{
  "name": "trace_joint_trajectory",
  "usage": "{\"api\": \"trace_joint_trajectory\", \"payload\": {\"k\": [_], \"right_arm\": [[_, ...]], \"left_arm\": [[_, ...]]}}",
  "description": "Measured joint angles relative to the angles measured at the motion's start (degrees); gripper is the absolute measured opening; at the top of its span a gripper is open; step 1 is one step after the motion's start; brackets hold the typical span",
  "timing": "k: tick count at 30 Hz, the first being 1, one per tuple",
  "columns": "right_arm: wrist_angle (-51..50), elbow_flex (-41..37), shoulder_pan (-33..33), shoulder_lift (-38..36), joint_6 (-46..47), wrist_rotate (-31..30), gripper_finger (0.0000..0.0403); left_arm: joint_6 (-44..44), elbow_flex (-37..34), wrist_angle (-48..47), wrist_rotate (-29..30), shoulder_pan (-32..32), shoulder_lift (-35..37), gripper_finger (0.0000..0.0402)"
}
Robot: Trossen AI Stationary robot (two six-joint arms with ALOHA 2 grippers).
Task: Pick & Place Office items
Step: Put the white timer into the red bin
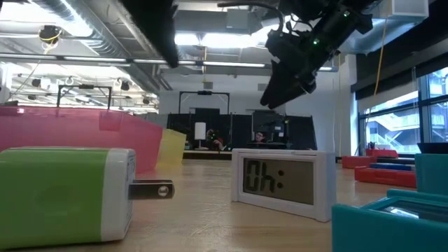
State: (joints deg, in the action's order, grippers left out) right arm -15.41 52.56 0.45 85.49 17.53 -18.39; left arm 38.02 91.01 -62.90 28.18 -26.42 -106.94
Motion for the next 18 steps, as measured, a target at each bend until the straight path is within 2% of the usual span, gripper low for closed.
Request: {"api": "trace_joint_trajectory", "payload": {"k": [6, 12, 18], "right_arm": [[0.35, 0.00, 0.20, 0.00, 1.26, 1.67, 0.0262], [1.08, 0.00, 0.20, 0.01, 1.52, 2.61, 0.0262], [0.86, 0.00, 0.09, 0.02, -0.25, 2.97, 0.0262]], "left_arm": [[-9.02, -2.24, 12.76, 0.62, -2.57, 0.00, 0.0162], [-21.94, -8.80, 29.08, 0.12, -4.58, 0.02, 0.0160], [-25.77, -15.76, 42.87, -3.44, -3.26, 0.00, 0.0178]]}}
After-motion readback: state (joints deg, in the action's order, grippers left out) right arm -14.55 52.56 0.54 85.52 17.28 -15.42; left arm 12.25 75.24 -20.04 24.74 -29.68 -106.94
